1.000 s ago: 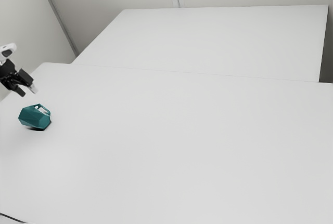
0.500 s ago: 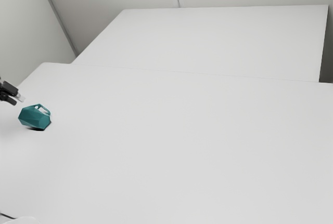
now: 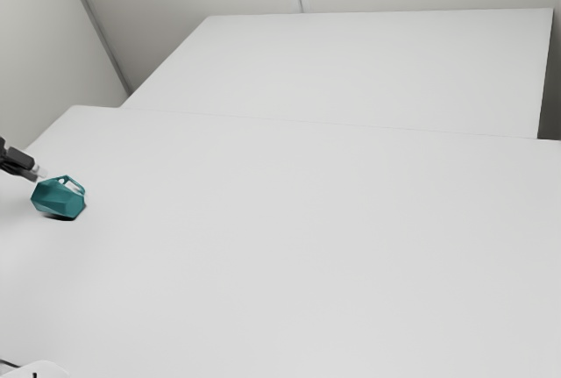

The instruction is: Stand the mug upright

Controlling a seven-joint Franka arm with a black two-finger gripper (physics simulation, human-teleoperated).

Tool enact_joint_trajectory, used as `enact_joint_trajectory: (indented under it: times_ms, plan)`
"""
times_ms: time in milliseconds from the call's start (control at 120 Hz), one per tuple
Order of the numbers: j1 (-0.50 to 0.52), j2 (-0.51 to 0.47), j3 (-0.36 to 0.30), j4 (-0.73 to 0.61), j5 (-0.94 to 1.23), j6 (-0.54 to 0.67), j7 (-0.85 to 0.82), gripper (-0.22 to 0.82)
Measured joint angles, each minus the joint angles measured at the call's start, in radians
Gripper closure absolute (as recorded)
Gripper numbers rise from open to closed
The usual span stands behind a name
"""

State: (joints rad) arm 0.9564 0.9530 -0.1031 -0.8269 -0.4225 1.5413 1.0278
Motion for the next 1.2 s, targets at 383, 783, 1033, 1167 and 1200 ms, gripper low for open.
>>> enact_joint_trajectory:
  times_ms: [383, 783, 1033, 1167, 1200]
  plan:
    - [0.030, 0.023, -0.001, 0.017, 0.003, -0.001, 0.028, 0.00]
    - [0.053, 0.055, -0.052, 0.014, -0.001, -0.018, 0.040, 0.00]
    - [0.060, 0.063, -0.064, 0.007, -0.003, -0.034, 0.042, 0.00]
    - [0.075, 0.063, -0.092, 0.001, -0.005, -0.052, 0.042, 0.00]
    - [0.078, 0.064, -0.097, -0.002, -0.005, -0.059, 0.043, 0.00]
